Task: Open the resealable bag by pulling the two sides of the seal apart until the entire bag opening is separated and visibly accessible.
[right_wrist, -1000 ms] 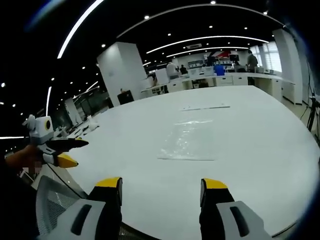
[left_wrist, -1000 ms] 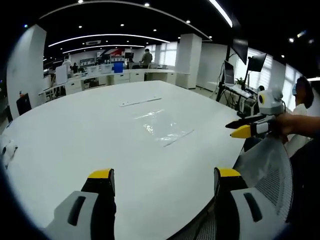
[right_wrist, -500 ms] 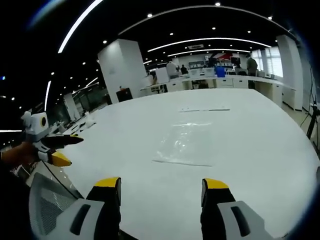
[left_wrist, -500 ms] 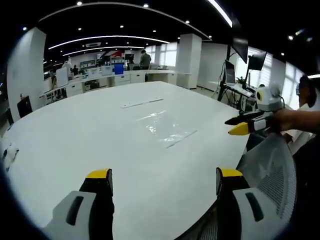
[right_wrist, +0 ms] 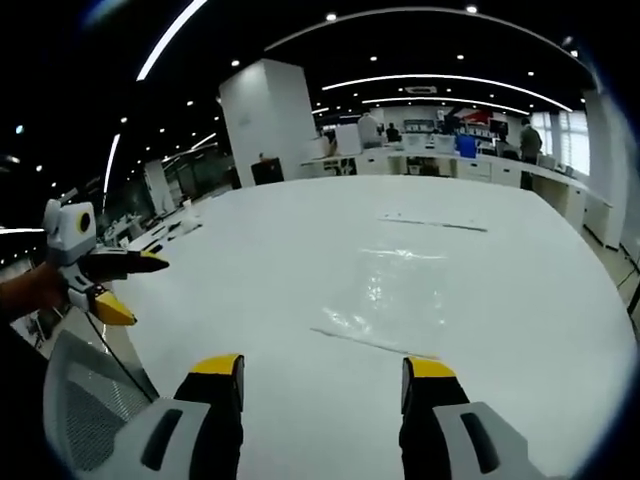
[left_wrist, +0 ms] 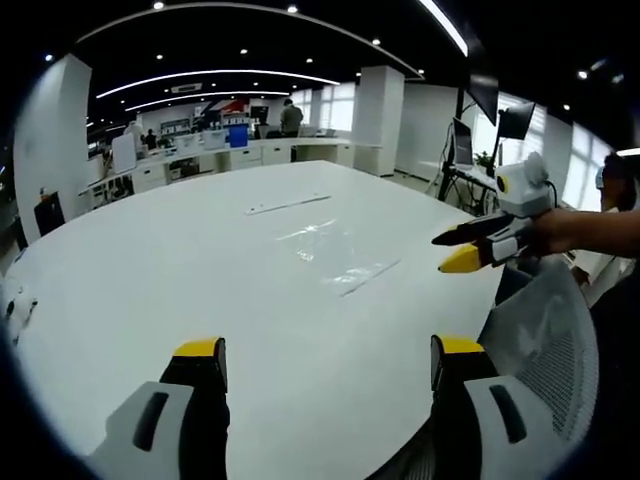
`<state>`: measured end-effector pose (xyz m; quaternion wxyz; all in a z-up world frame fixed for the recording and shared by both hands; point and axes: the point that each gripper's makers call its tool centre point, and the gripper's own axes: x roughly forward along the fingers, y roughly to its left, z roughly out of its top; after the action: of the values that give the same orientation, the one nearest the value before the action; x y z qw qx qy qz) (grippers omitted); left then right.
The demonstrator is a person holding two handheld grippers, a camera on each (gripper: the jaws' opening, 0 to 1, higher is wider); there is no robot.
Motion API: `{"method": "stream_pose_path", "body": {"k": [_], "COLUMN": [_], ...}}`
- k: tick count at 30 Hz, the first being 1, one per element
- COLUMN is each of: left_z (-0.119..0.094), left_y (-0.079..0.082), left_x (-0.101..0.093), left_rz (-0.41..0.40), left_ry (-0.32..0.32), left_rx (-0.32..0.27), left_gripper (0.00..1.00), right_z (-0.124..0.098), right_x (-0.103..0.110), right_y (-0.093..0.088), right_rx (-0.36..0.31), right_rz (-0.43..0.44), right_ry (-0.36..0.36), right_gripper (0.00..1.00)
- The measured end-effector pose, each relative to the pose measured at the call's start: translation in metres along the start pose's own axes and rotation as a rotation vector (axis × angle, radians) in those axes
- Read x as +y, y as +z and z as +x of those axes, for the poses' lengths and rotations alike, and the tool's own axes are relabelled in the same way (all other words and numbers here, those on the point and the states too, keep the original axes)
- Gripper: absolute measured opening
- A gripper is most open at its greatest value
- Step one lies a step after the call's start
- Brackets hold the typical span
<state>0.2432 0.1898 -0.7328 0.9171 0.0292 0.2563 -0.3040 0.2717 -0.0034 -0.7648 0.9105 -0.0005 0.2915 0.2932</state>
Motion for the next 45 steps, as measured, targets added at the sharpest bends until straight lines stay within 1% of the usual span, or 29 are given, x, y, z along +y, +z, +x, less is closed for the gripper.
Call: {"method": "stream_pose_path", "body": {"k": [6, 10, 12, 15, 17, 23, 26, 29, 31, 33, 40, 43, 45], "left_z": [0.001, 0.001, 0.002, 0.003, 0.003, 0.007, 0.008, 0.009, 0.010, 0.010, 0.010, 0.009, 0.009], "left_y": [0.000, -0.001, -0.002, -0.001, -0.002, -0.006, -0.007, -0.007, -0.007, -0.007, -0.006, -0.009, -0.012], "left_x": [-0.003, -0.005, -0.005, -0.005, -0.005, -0.001, -0.001, 0.000, 0.000, 0.001, 0.005, 0.005, 0.004], "left_rz": [0.005, 0.009, 0.011, 0.002, 0.002, 0.002, -0.001, -0.006, -0.005, -0.004, -0.015, -0.012, -0.006], "left_ry": [-0.020, -0.032, -0.035, -0.038, -0.034, -0.029, -0.031, -0.030, -0.030, -0.027, -0.015, -0.010, -0.008], "left_rx": [0.001, 0.006, 0.011, 0.009, 0.010, 0.032, 0.036, 0.037, 0.039, 0.037, 0.032, 0.046, 0.056], "left_gripper": [0.82, 0.82, 0.82, 0.81, 0.80, 0.79, 0.79, 0.79, 0.78, 0.78, 0.78, 0.78, 0.78], "right_z": [0.014, 0.023, 0.028, 0.037, 0.042, 0.058, 0.070, 0.081, 0.088, 0.095, 0.115, 0.121, 0.124], "right_x": [0.001, 0.000, 0.001, 0.004, 0.005, 0.013, 0.016, 0.016, 0.013, 0.012, 0.011, 0.010, 0.011], "right_y": [0.007, 0.007, 0.007, 0.010, 0.012, 0.017, 0.012, 0.007, 0.006, 0.002, -0.004, -0.010, -0.013], "right_rx": [0.007, 0.031, 0.040, 0.037, 0.043, 0.065, 0.107, 0.130, 0.133, 0.152, 0.174, 0.188, 0.192], "right_rz": [-0.034, -0.058, -0.071, -0.096, -0.101, -0.135, -0.170, -0.200, -0.194, -0.179, -0.178, -0.172, -0.194], "right_ry": [0.020, 0.032, 0.047, 0.076, 0.091, 0.141, 0.168, 0.181, 0.186, 0.195, 0.220, 0.231, 0.236], "right_gripper": [0.61, 0.60, 0.60, 0.54, 0.54, 0.53, 0.51, 0.47, 0.43, 0.41, 0.34, 0.26, 0.23]}}
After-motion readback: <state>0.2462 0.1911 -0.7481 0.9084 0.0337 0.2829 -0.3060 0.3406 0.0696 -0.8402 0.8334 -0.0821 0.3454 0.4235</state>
